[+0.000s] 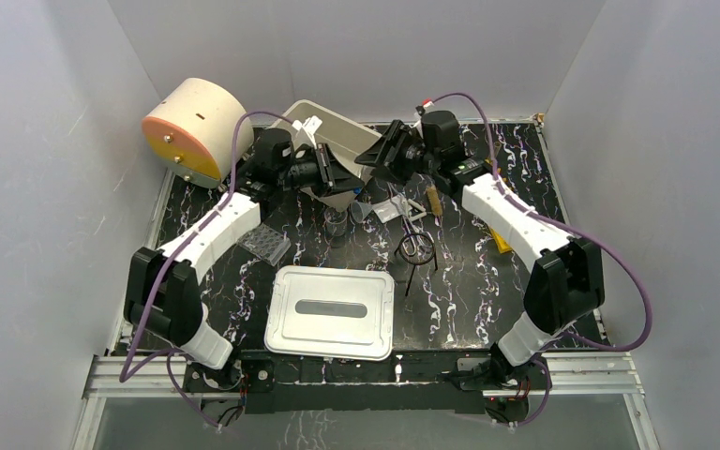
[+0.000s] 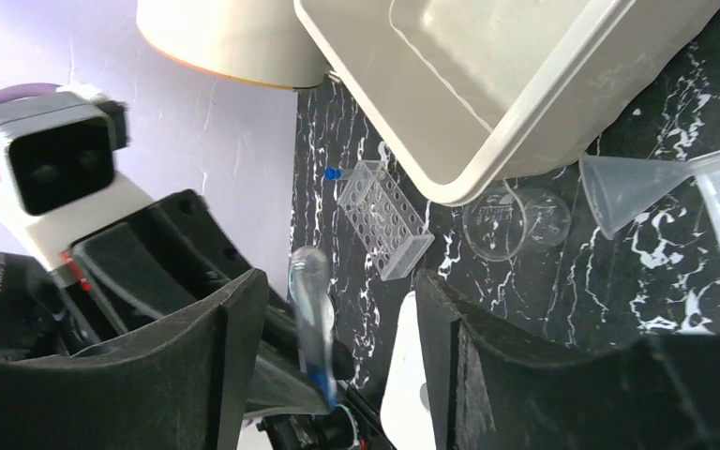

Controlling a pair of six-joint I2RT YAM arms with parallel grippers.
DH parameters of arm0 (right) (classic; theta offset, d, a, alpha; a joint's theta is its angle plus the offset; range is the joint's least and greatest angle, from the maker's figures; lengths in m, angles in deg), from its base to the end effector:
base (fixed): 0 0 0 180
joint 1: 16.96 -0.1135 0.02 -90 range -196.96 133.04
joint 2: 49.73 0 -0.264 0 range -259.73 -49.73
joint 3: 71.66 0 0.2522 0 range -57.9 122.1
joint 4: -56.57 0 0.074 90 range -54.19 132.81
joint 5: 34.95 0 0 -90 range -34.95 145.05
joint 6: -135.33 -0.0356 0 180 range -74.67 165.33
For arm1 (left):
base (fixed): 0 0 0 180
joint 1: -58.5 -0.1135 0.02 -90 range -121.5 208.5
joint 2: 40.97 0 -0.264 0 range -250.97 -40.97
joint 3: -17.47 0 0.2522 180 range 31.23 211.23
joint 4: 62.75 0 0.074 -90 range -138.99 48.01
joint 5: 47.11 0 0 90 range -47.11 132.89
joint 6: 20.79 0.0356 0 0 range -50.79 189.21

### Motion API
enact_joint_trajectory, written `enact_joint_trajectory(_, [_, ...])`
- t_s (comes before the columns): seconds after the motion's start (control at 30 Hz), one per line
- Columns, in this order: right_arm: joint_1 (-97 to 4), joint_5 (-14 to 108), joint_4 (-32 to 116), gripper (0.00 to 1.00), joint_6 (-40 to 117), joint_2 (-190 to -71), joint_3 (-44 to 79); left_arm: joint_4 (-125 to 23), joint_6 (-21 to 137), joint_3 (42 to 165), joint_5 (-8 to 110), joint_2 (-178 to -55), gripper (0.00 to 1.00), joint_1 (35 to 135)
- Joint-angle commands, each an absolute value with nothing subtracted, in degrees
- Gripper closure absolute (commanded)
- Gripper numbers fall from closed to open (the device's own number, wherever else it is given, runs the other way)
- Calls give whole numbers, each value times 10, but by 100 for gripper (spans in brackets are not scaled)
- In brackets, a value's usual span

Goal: Organize the chemistry lab equipment

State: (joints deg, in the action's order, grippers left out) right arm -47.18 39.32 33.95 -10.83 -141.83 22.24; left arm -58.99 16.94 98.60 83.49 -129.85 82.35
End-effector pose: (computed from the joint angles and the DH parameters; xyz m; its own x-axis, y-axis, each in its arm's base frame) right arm 0.3260 0.2011 0.3468 -0.7553 0.4853 -0.4405 -0.1366 0.5407 0.8300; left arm 0.3233 -0.1683 0.3233 -0.8158 -0.2959 -0.4969 0.4004 0.3310 -0.8545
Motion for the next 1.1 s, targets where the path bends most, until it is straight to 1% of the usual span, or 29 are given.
enact_joint_trajectory(0.0, [-426,274,363,31,-42,-1409,246,-428,381,1068,872,-1286,100,827])
enact_joint_trajectory(0.1, [-408,202,346,31,-16,-1417,263,-348,476,1108,893,-1297,100,827])
enact_joint_trajectory(0.2, [-406,155,321,31,9,-1430,289,-288,546,1139,920,-1309,100,827])
enact_joint_trajectory(0.27, [-406,144,300,31,10,-1441,301,-256,579,1153,936,-1318,100,827])
enact_joint_trajectory(0.33, [-406,126,324,34,-11,-1444,288,-230,605,1168,940,-1329,100,826])
enact_joint_trajectory(0.43, [-406,100,349,39,-41,-1446,274,-207,618,1179,944,-1339,100,826])
enact_joint_trajectory(0.57, [-407,58,320,48,-27,-1454,270,-201,622,1180,945,-1333,100,826])
enact_joint_trajectory(0.6, [-406,66,298,48,-9,-1452,269,-201,622,1182,947,-1333,100,826])
enact_joint_trajectory(0.73, [-407,102,280,41,15,-1447,253,-201,620,1188,960,-1331,100,826])
enact_joint_trajectory(0.8, [-407,91,285,41,18,-1449,249,-202,619,1190,954,-1333,100,826])
enact_joint_trajectory(0.93, [-406,56,317,48,7,-1447,235,-202,616,1192,954,-1339,100,826])
enact_joint_trajectory(1.07, [-407,29,365,54,-37,-1443,216,-202,611,1198,954,-1343,100,826])
